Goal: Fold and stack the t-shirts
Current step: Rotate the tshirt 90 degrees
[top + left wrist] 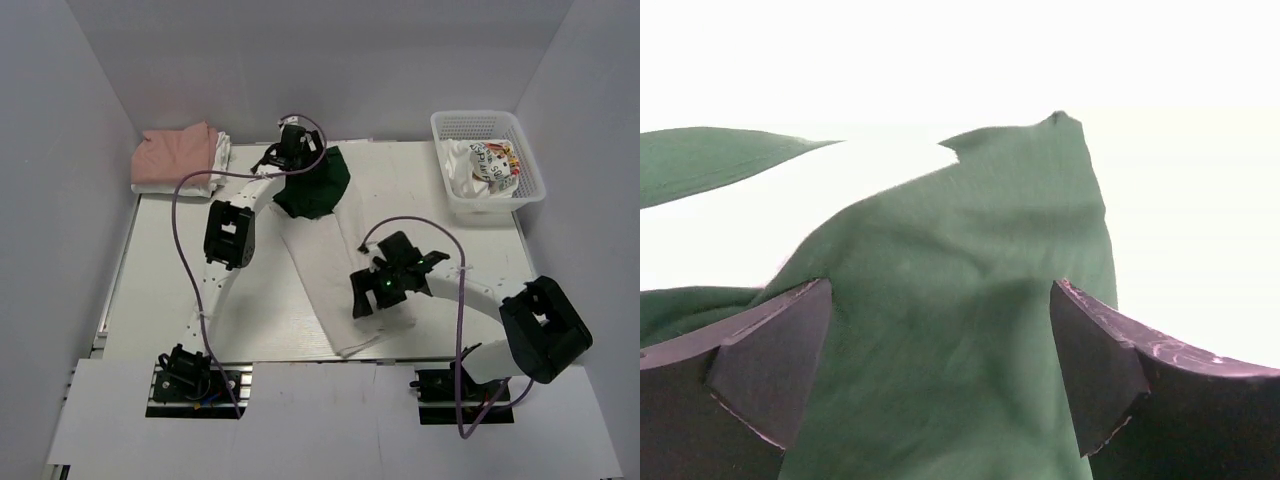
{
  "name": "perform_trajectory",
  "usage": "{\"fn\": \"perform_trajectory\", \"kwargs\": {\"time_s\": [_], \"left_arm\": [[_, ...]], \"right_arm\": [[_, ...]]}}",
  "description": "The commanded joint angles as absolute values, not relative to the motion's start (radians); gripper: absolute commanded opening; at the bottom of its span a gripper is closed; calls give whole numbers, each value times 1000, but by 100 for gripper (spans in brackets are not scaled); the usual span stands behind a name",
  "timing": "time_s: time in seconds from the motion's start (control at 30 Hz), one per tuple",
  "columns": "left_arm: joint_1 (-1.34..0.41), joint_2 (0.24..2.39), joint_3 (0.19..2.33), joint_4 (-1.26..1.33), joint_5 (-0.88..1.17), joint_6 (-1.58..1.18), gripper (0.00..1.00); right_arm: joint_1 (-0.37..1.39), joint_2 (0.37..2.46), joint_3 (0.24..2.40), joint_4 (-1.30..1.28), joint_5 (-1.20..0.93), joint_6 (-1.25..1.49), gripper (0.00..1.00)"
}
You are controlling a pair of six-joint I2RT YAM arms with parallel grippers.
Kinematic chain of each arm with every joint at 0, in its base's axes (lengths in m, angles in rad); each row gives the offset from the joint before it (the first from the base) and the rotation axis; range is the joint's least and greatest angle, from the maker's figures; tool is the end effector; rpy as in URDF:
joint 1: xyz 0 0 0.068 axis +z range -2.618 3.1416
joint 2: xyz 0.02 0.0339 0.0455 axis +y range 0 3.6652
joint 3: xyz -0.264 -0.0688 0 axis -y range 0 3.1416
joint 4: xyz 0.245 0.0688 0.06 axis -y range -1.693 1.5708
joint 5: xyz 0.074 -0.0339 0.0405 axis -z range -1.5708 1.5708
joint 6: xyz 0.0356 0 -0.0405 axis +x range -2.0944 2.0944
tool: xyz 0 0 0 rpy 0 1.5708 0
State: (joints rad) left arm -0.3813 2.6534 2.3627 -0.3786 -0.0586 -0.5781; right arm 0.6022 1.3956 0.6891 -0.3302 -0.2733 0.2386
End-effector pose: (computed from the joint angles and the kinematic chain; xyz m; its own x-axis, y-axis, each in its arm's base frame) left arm 0.5493 -0.2180 0.1566 -0.6620 -0.3223 -0.6767 -0.0393 0.9165 -0.3981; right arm 0.2042 0.1520 0.1669 -0.8449 -0.3046 -0.4397 -0.4724 0.8106 0.3461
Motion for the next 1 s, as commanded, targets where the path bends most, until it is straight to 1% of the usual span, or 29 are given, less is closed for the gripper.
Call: {"fn": "perform_trajectory", "kwargs": {"time_s": [0.0, 0.03, 0.07, 0.13, 0.17, 0.23, 0.33, 0.37, 0.4, 0.53, 0.6, 0.63, 0.67, 0.7, 0.73, 0.77, 0.8, 0.83, 0.9, 0.93, 0.97], "left_arm": [[-414, 2785, 2448, -75, 97, -647, 100], [-423, 2897, 2510, -19, 97, -713, 100], [-423, 2937, 2567, 17, 97, -771, 100], [-423, 2968, 2539, 153, 118, -889, 100], [-423, 2968, 2505, 173, 104, -900, 100], [-423, 2981, 2505, 186, 68, -900, 100], [-423, 2993, 2482, 238, 77, -900, 100], [-423, 3002, 2491, 250, 77, -910, 100], [-423, 3002, 2491, 261, 63, -910, 100], [-423, 2982, 2559, 299, 41, -907, 100], [-423, 2878, 2536, 299, 99, -856, 100], [-423, 2762, 2514, 290, 177, -804, 100], [-423, 2761, 2482, 290, 225, -804, 100], [-423, 2617, 2441, 281, 270, -755, 100], [-423, 2535, 2357, 262, 300, -726, 100], [-436, 2460, 2323, 229, 319, -694, 100], [-436, 2383, 2295, 101, 302, -627, 100], [-449, 2250, 2283, 7, 264, -608, 100], [-462, 2128, 2229, -180, 241, -515, 100], [-472, 2064, 2186, -222, 230, -502, 100], [-482, 1925, 2124, -244, 230, -486, 100]], "right_arm": [[725, 1405, 684, -483, -520, 143, 90], [745, 1411, 693, -511, -520, 118, 90], [777, 1416, 713, -526, -525, 79, 90], [791, 1427, 733, -526, -564, 55, 90], [802, 1430, 739, -523, -571, 49, 90], [822, 1430, 759, -520, -574, 23, 90], [838, 1431, 781, -483, -551, 8, 90], [839, 1427, 785, -479, -534, 11, 90], [841, 1417, 804, -474, -462, 15, 90], [841, 1312, 816, -413, -324, 60, 90], [836, 1283, 818, -384, -247, 98, 90], [835, 1240, 816, -364, -203, 154, 90], [833, 1229, 815, -359, -165, 178, 90], [834, 1200, 807, -354, -154, 196, 90], [831, 1178, 787, -348, -96, 283, 90], [827, 1152, 776, -344, -72, 317, 90], [830, 1140, 764, -348, -40, 377, 90], [825, 1125, 734, -359, 31, 405, 90], [822, 1053, 686, -364, 92, 477, 90], [818, 1039, 655, -364, 118, 495, 90], [816, 998, 629, -370, 130, 547, 90]]}}
